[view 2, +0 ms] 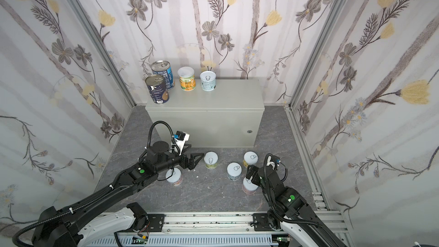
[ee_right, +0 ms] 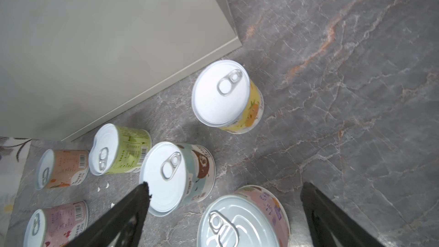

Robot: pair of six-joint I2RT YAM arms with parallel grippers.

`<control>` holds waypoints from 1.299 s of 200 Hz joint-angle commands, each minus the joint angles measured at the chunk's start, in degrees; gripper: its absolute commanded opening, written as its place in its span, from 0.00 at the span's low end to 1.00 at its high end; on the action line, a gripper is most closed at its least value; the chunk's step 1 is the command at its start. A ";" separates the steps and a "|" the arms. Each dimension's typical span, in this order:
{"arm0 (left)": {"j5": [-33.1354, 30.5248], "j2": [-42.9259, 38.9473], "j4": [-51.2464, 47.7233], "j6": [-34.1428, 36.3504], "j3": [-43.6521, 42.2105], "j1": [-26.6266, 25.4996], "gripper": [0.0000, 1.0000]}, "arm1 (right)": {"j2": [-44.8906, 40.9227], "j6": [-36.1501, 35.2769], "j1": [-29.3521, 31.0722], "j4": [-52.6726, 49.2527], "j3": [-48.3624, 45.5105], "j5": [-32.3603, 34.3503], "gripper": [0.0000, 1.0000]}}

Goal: Place and organize the canned foods onto the counter
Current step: 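Lower both grippers toward the remaining white-lidded cans on the table, then lower the right gripper onto the pink white-lidded can nearest the robot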

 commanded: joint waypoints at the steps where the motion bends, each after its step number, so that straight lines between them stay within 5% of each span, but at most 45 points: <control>1: -1.00 1.57 6.77 -1.62 0.12 -0.07 1.00 | 0.98 6.21 -0.11 -0.74 -1.67 -1.17 1.00; 133: -2.14 6.17 4.88 -2.55 2.68 -0.17 1.00 | 6.78 -2.32 2.55 9.74 -3.81 -15.44 1.00; 212: -2.38 7.46 4.99 -2.47 3.43 -0.13 1.00 | 14.68 0.58 17.02 22.67 -4.25 -11.43 1.00; 260: -2.38 7.55 4.89 -3.35 3.66 -0.22 1.00 | 22.44 -3.54 26.20 24.15 -1.30 -5.35 1.00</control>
